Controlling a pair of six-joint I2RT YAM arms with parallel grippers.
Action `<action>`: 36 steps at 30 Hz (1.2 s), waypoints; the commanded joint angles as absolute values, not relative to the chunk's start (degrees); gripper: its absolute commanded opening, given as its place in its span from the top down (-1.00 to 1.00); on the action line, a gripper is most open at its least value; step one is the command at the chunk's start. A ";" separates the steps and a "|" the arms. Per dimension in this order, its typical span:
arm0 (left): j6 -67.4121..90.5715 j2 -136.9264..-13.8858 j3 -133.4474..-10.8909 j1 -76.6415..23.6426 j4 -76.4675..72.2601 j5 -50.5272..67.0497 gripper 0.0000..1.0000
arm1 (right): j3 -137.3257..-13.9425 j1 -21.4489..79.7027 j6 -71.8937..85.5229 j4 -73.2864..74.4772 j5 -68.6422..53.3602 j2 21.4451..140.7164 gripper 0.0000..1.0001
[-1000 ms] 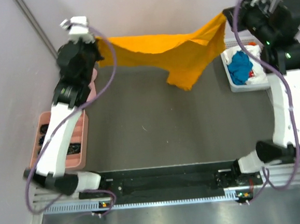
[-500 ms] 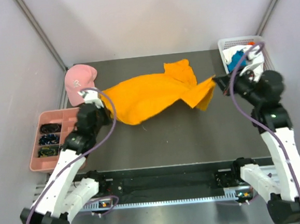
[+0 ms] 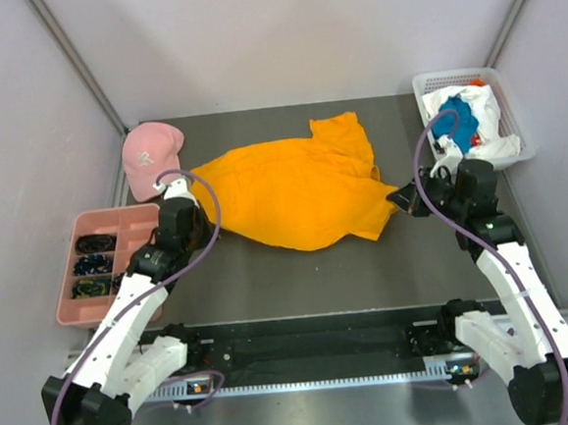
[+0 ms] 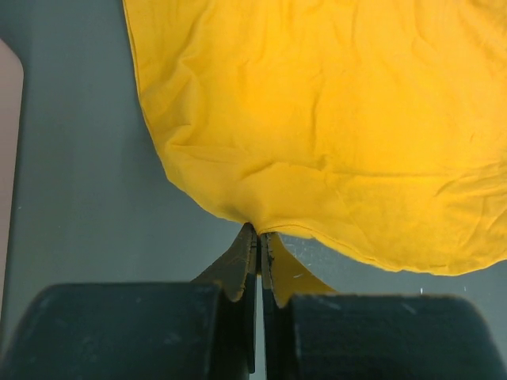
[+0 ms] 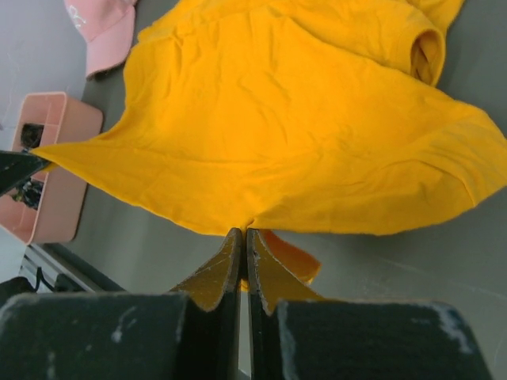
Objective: Fold and stack the t-shirts
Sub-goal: Flatten out the tshirt
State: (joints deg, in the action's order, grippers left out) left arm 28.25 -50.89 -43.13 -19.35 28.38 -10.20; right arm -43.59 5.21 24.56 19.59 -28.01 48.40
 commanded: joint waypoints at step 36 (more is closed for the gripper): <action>50.89 -43.24 -40.08 -19.60 46.84 -23.03 0.27 | -39.38 7.91 37.18 47.11 -4.39 42.63 -0.05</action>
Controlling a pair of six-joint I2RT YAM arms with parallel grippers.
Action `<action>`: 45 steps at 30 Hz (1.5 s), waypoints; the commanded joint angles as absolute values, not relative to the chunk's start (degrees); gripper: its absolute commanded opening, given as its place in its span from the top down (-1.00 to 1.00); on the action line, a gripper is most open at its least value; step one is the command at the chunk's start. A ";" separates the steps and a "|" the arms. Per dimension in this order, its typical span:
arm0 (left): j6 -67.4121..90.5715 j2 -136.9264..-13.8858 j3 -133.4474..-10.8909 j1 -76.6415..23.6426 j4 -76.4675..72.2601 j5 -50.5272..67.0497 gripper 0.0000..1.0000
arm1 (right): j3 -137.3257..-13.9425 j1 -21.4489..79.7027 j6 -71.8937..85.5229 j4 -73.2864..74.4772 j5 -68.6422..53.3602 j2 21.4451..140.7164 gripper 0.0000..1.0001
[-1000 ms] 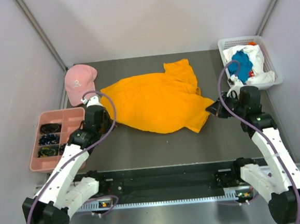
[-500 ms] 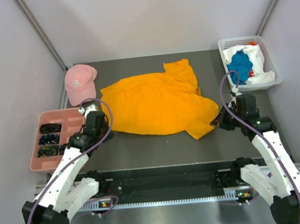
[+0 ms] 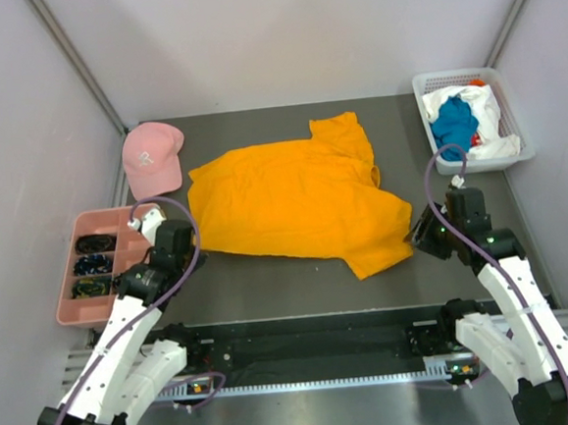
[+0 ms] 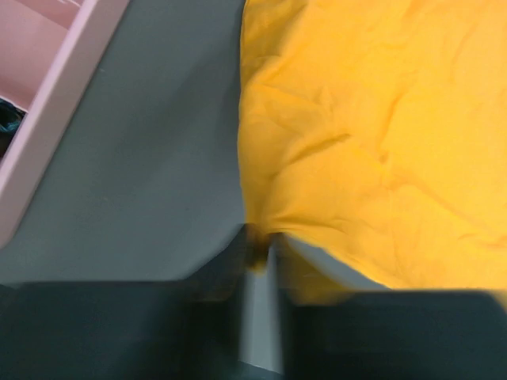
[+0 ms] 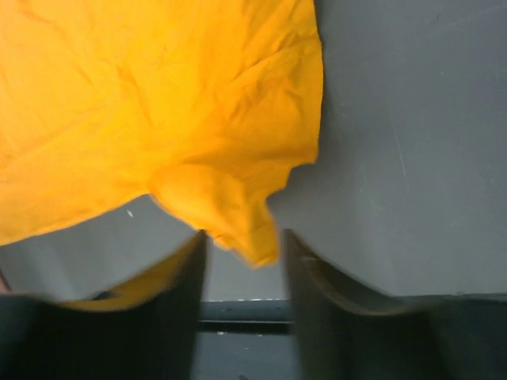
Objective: Fold and stack the t-shirts
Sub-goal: Flatten out the tshirt
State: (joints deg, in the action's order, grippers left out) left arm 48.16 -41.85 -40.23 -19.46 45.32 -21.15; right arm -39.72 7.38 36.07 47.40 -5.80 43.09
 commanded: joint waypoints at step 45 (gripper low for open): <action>31.99 -79.36 -46.14 -43.58 2.38 -15.90 -0.98 | -78.37 12.22 22.15 14.68 -6.16 101.93 -0.67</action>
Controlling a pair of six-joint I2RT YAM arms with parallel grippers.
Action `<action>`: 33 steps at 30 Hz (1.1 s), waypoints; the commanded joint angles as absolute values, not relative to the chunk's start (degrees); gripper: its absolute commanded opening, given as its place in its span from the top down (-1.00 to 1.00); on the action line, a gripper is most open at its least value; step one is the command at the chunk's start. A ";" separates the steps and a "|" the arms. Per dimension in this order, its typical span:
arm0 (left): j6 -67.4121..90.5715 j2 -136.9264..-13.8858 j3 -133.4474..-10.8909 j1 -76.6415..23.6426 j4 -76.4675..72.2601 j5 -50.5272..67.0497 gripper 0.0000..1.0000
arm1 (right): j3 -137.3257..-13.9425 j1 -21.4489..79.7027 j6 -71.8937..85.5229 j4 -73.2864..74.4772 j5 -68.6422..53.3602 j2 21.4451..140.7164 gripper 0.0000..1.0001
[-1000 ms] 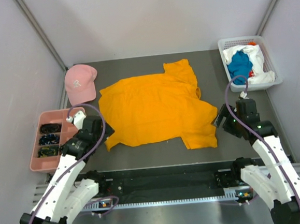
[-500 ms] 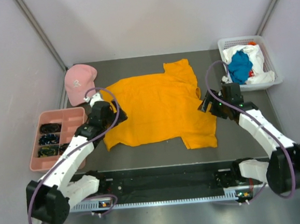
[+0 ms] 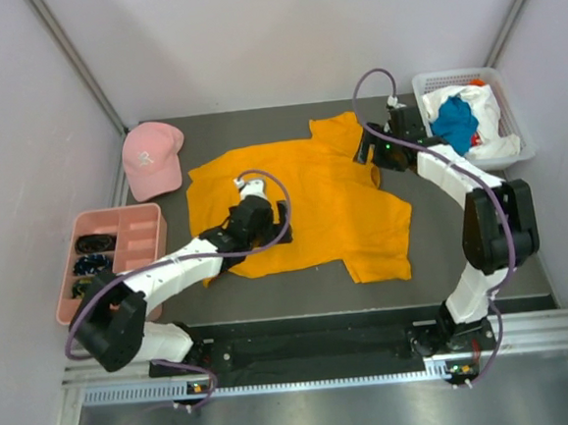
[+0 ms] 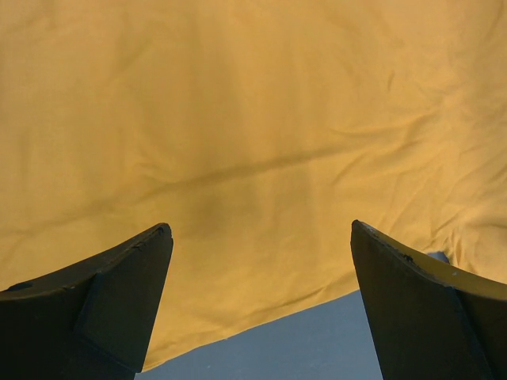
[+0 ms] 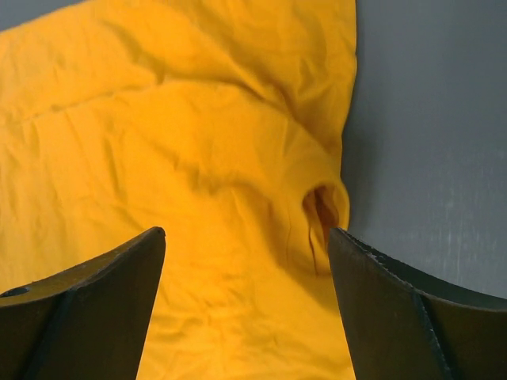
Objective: Fold and stack the t-shirts
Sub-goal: Flatten out the tshirt
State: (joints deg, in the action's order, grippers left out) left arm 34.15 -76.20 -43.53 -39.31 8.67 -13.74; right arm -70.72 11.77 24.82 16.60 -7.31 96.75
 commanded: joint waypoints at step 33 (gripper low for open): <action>29.97 -91.14 -49.57 -50.45 -4.13 -15.21 -0.98 | -128.58 6.59 14.33 40.51 -4.03 142.64 -0.47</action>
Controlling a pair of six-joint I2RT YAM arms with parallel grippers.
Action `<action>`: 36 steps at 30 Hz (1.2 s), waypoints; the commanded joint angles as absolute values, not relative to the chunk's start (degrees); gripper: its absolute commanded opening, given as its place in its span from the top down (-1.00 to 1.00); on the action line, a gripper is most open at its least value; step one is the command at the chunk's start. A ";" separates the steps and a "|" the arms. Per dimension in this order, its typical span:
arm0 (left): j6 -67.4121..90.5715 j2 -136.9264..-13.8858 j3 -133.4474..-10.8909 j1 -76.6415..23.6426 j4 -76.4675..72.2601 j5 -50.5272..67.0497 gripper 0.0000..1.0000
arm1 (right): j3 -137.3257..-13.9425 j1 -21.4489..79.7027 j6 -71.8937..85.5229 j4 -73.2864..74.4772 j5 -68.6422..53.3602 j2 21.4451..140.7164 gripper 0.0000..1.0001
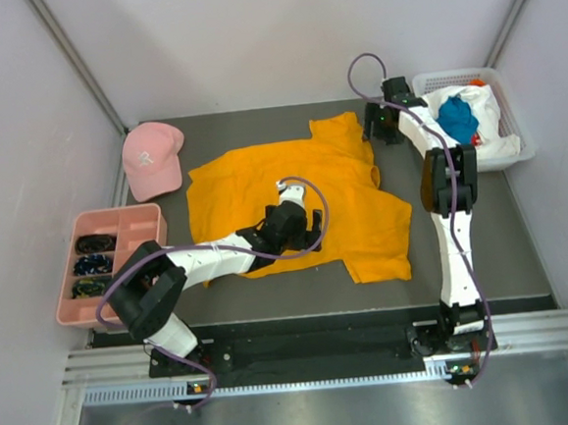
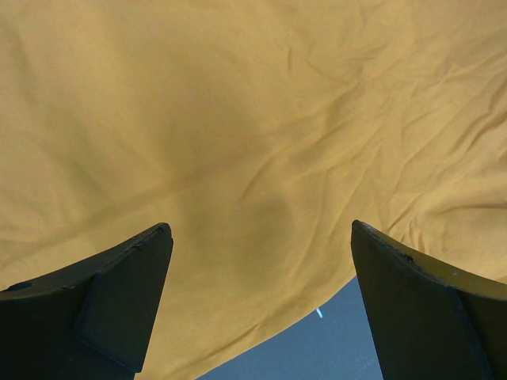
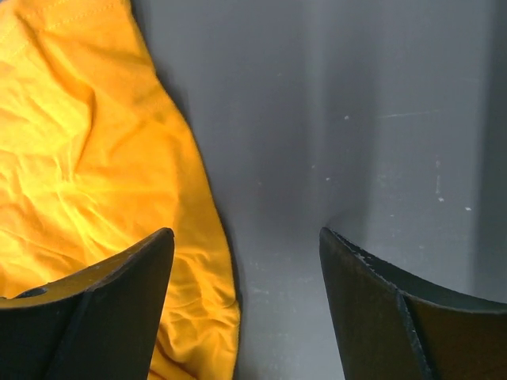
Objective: Fold and stack the t-shirts
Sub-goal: Flatten out the tshirt
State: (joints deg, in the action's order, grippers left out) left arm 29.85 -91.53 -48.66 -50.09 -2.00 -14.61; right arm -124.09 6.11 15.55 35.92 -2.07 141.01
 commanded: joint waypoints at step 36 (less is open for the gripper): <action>31.73 -86.22 -45.70 -50.45 -2.64 -17.93 -0.98 | -121.73 9.14 11.95 42.28 -16.17 141.86 1.00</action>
